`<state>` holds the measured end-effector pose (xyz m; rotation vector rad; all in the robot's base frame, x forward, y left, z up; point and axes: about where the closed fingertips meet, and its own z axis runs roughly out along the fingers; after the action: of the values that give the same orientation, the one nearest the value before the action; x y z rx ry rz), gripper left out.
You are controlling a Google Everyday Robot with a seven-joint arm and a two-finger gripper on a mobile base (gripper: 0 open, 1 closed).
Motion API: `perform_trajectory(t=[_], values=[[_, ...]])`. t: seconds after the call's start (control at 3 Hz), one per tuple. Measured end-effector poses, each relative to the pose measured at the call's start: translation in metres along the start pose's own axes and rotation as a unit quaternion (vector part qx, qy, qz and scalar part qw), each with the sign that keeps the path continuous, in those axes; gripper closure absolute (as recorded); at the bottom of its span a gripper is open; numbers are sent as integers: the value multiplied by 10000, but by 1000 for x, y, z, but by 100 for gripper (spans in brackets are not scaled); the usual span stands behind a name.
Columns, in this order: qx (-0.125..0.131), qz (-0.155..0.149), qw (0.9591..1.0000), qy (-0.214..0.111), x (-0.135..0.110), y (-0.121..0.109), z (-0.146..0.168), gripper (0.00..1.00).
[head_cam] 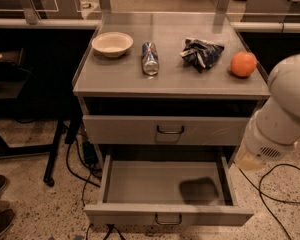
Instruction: Close middle drawer
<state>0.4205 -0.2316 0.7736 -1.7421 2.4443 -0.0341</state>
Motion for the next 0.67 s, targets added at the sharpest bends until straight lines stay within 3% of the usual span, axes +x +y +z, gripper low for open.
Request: perform_trajectory(t=[0.33,0.67], values=[[-521,186,9983,175,14,21,83,100],[-1005,398,9937,312,25,42,143,100]])
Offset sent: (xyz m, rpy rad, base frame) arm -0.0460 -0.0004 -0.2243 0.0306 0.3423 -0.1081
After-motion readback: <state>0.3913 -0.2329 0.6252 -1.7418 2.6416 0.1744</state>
